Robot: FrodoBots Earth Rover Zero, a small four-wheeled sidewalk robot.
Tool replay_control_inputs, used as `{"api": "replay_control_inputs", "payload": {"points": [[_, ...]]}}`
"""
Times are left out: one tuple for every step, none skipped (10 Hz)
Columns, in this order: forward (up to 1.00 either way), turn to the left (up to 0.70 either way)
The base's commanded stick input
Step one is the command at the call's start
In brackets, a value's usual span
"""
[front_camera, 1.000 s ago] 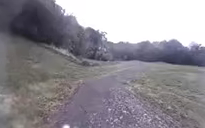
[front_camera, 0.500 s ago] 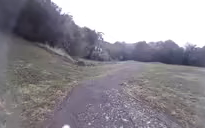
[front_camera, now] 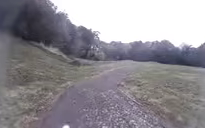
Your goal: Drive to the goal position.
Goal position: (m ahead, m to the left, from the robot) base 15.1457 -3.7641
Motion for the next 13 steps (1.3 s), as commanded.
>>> {"api": "replay_control_inputs", "payload": {"points": [[0.45, -0.27], [0.45, -0.25], [0.45, -0.14], [0.45, -0.02], [0.45, 0.00], [0.45, 0.00], [0.45, 0.00], [0.45, 0.00], [0.45, 0.00], [0.45, 0.00], [0.45, 0.00], [0.45, 0.00], [0.45, 0.00]]}}
